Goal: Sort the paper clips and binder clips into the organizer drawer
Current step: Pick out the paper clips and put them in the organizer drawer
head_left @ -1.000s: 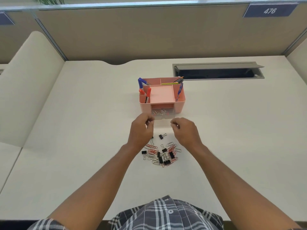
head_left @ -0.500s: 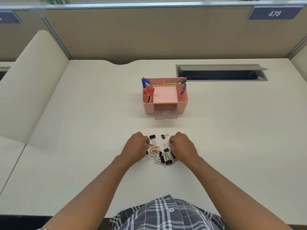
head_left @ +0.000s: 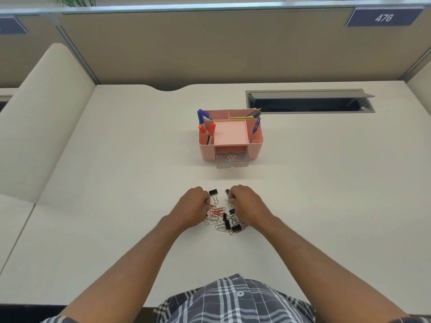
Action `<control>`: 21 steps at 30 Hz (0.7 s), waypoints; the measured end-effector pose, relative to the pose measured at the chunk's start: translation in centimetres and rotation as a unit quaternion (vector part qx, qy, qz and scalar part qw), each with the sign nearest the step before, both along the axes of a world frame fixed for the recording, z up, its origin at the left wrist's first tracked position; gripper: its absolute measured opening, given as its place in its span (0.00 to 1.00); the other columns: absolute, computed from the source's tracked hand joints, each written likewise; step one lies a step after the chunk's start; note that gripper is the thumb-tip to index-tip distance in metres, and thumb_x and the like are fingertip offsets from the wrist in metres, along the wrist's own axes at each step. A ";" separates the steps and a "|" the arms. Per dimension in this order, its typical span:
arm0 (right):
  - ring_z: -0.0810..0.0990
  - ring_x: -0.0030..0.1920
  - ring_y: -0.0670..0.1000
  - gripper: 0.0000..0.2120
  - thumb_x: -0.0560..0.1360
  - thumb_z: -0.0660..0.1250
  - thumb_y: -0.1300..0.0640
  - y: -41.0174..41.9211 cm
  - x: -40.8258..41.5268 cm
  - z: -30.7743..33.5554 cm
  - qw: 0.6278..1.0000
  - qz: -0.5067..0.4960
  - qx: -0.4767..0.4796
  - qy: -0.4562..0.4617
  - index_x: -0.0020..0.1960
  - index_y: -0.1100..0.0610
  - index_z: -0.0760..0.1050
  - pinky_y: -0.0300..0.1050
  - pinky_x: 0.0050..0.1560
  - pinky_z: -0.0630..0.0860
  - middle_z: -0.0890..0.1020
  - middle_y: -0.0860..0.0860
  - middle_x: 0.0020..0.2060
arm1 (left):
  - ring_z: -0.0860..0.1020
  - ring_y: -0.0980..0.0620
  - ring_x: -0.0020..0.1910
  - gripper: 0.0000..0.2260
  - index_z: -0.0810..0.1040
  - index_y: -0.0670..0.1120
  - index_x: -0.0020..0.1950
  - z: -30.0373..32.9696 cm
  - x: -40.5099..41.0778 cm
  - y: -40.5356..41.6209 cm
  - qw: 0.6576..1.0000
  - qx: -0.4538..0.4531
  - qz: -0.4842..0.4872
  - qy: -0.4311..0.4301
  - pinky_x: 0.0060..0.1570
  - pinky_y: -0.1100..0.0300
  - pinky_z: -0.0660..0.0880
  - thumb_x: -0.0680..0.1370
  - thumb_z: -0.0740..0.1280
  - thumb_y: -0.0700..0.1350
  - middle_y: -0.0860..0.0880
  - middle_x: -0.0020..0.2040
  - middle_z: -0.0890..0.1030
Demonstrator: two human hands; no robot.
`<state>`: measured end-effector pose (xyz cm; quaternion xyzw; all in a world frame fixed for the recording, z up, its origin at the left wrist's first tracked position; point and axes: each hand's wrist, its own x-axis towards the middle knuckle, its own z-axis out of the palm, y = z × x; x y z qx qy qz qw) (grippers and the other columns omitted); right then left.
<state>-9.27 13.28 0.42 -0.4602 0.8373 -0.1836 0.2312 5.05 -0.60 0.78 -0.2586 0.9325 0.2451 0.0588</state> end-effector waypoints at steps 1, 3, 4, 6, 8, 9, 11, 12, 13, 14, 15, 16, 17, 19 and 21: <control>0.73 0.42 0.49 0.11 0.76 0.63 0.61 -0.3 0.3 0.0 1.000 0.000 -0.008 -0.016 0.39 0.50 0.69 0.42 0.37 0.68 0.76 0.46 0.39 | 0.73 0.51 0.42 0.04 0.76 0.46 0.39 0.0 0.1 0.1 1.000 -0.001 -0.002 0.005 0.42 0.49 0.75 0.74 0.65 0.40 0.50 0.41 0.75; 0.73 0.43 0.48 0.07 0.77 0.64 0.60 -0.8 0.8 0.0 0.999 0.018 -0.009 -0.034 0.44 0.49 0.73 0.41 0.38 0.67 0.78 0.45 0.40 | 0.72 0.52 0.41 0.05 0.75 0.47 0.38 0.1 0.2 0.2 1.000 0.000 -0.002 0.012 0.42 0.50 0.75 0.74 0.65 0.40 0.51 0.40 0.75; 0.73 0.44 0.49 0.05 0.77 0.64 0.60 -0.9 1.1 -0.1 0.999 0.034 -0.003 -0.029 0.48 0.51 0.76 0.43 0.39 0.68 0.79 0.46 0.42 | 0.72 0.52 0.41 0.05 0.75 0.47 0.38 0.1 0.3 0.3 1.000 0.002 0.000 0.013 0.41 0.50 0.75 0.74 0.65 0.40 0.51 0.40 0.74; 0.75 0.48 0.53 0.07 0.77 0.65 0.59 -1.0 1.4 -0.5 0.997 0.077 0.008 0.019 0.53 0.54 0.79 0.47 0.42 0.70 0.80 0.51 0.44 | 0.72 0.52 0.40 0.05 0.74 0.46 0.38 0.0 0.4 0.3 1.000 0.006 0.004 0.016 0.41 0.50 0.75 0.74 0.65 0.40 0.51 0.39 0.74; 0.75 0.49 0.56 0.06 0.77 0.65 0.59 -1.0 1.6 -0.6 0.992 0.108 0.008 0.062 0.51 0.56 0.80 0.50 0.43 0.72 0.79 0.54 0.44 | 0.72 0.52 0.40 0.06 0.74 0.46 0.38 0.0 0.5 0.3 1.000 0.010 0.008 0.019 0.41 0.50 0.75 0.74 0.65 0.40 0.51 0.39 0.74; 0.75 0.49 0.57 0.06 0.77 0.64 0.59 -1.0 1.7 -0.5 0.991 0.113 0.008 0.071 0.51 0.56 0.80 0.51 0.44 0.72 0.78 0.54 0.44 | 0.72 0.52 0.40 0.06 0.73 0.46 0.37 0.1 0.5 0.3 1.000 0.011 0.010 0.021 0.40 0.49 0.75 0.74 0.66 0.40 0.51 0.38 0.74; 0.74 0.50 0.57 0.07 0.77 0.63 0.60 -1.0 1.9 -0.5 0.990 0.116 0.012 0.081 0.50 0.57 0.79 0.52 0.46 0.73 0.77 0.55 0.45 | 0.72 0.51 0.39 0.07 0.73 0.45 0.37 0.0 0.5 0.4 0.999 0.015 0.015 0.025 0.40 0.49 0.75 0.74 0.65 0.40 0.51 0.37 0.74; 0.73 0.50 0.57 0.07 0.76 0.62 0.62 -1.0 2.0 -0.4 0.989 0.115 0.018 0.086 0.50 0.58 0.78 0.53 0.46 0.73 0.77 0.55 0.45 | 0.72 0.51 0.39 0.07 0.72 0.45 0.37 0.0 0.5 0.4 0.999 0.018 0.019 0.027 0.40 0.49 0.74 0.74 0.65 0.40 0.51 0.37 0.74; 0.73 0.49 0.57 0.07 0.75 0.62 0.64 -1.0 2.1 -0.3 0.989 0.112 0.024 0.089 0.49 0.59 0.77 0.53 0.46 0.73 0.76 0.55 0.45 | 0.72 0.51 0.39 0.07 0.72 0.45 0.37 0.0 0.5 0.4 0.999 0.020 0.022 0.028 0.39 0.50 0.74 0.75 0.65 0.40 0.51 0.37 0.74; 0.73 0.50 0.57 0.07 0.74 0.62 0.65 -0.9 2.2 -0.3 0.990 0.109 0.028 0.090 0.49 0.59 0.77 0.54 0.47 0.74 0.76 0.55 0.45 | 0.72 0.51 0.39 0.07 0.72 0.45 0.37 0.1 0.5 0.4 0.999 0.023 0.025 0.028 0.39 0.51 0.74 0.75 0.65 0.40 0.51 0.37 0.74; 0.73 0.50 0.57 0.07 0.73 0.62 0.66 -0.9 2.2 -0.2 0.990 0.106 0.030 0.086 0.49 0.59 0.76 0.54 0.48 0.74 0.76 0.55 0.46 | 0.72 0.50 0.39 0.07 0.71 0.45 0.38 0.1 0.6 0.4 0.999 0.026 0.027 0.028 0.39 0.51 0.73 0.75 0.65 0.40 0.51 0.37 0.74; 0.73 0.50 0.57 0.07 0.73 0.63 0.67 -0.9 2.1 -0.2 0.992 0.100 0.028 0.077 0.49 0.59 0.75 0.53 0.48 0.74 0.76 0.55 0.47 | 0.72 0.50 0.39 0.06 0.71 0.45 0.38 0.1 0.6 0.5 0.999 0.032 0.030 0.031 0.39 0.52 0.72 0.75 0.64 0.39 0.50 0.37 0.74; 0.73 0.50 0.56 0.07 0.74 0.63 0.66 -0.8 1.9 -0.1 0.994 0.091 0.022 0.063 0.49 0.58 0.75 0.52 0.48 0.74 0.76 0.54 0.47 | 0.72 0.49 0.39 0.06 0.70 0.45 0.38 0.1 0.7 0.5 0.998 0.040 0.034 0.036 0.39 0.53 0.71 0.75 0.64 0.39 0.50 0.37 0.74; 0.73 0.49 0.54 0.05 0.76 0.63 0.64 -0.8 1.4 0.2 0.997 0.065 0.007 0.039 0.47 0.55 0.74 0.49 0.47 0.73 0.75 0.51 0.46 | 0.72 0.48 0.38 0.06 0.70 0.45 0.39 0.3 0.7 0.6 0.996 0.057 0.047 0.051 0.38 0.53 0.70 0.75 0.64 0.38 0.49 0.37 0.75; 0.72 0.48 0.52 0.06 0.77 0.63 0.63 -0.8 0.8 0.8 0.999 0.038 -0.008 0.022 0.44 0.54 0.73 0.47 0.46 0.72 0.75 0.50 0.44 | 0.72 0.48 0.37 0.06 0.70 0.45 0.39 0.6 0.5 0.6 0.993 0.073 0.064 0.064 0.38 0.53 0.71 0.75 0.64 0.38 0.49 0.36 0.75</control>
